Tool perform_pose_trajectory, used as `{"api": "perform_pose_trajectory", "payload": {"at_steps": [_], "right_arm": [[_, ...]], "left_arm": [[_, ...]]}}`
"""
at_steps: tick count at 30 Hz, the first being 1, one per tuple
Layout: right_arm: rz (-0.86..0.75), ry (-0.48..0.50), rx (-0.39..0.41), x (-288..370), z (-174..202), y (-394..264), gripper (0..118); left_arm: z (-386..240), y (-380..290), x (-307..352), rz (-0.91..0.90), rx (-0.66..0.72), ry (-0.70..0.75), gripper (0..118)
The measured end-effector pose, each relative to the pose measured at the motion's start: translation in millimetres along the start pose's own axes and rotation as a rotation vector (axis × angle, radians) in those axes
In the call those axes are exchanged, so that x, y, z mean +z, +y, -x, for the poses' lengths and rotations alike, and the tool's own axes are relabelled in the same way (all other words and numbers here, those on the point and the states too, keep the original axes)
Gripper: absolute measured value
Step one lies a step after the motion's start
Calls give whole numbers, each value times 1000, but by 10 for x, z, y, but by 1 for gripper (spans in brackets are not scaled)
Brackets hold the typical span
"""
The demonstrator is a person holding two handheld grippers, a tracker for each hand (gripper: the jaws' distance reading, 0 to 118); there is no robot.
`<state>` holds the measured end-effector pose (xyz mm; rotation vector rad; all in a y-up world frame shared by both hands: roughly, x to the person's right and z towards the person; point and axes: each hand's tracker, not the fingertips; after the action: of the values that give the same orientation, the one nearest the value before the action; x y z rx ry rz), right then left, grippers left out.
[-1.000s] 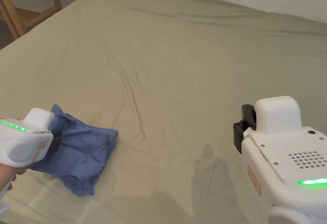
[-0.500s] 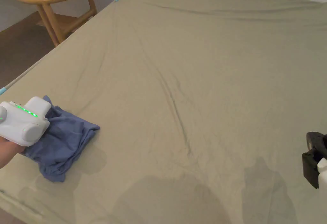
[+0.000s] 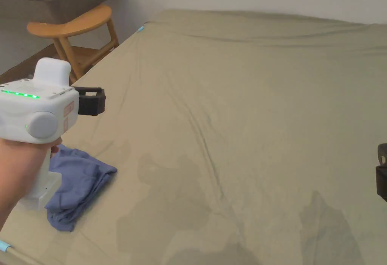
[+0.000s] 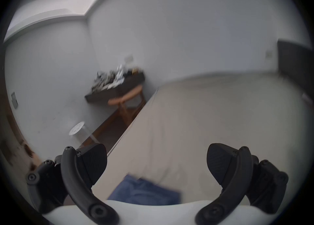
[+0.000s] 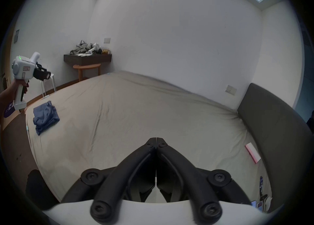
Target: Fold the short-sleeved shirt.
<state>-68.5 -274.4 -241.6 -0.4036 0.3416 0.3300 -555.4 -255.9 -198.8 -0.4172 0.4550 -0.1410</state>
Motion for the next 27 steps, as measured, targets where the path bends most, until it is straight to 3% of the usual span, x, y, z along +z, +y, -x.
{"api": "perform_pose_trajectory", "payload": {"at_steps": [5,11,13,14,16,18,20,27], "right_arm": [[-111,-54,28,414,-331,226,2],[-235,-140,35,988,-595,324,2],[-259,-150,27,1142,-656,277,1],[-271,-162,29,1210,-677,246,1],[-281,-175,38,1312,-705,175,1],[-287,-108,25,1403,-754,76,1],[-283,-114,-8,1505,-743,0,1],[-315,-180,4,1682,-715,-139,1]], "left_arm": [[-709,434,795,-286,200,-153,116],[-1838,495,1847,-408,203,-264,109],[-2106,447,2066,-431,181,-283,94],[-2239,423,2179,-437,173,-281,81],[-2408,407,2286,-457,165,-297,34],[-2535,352,2465,-509,217,-342,20],[-2649,340,2600,-524,188,-345,3],[-2997,228,2793,-531,46,-287,0]]}}
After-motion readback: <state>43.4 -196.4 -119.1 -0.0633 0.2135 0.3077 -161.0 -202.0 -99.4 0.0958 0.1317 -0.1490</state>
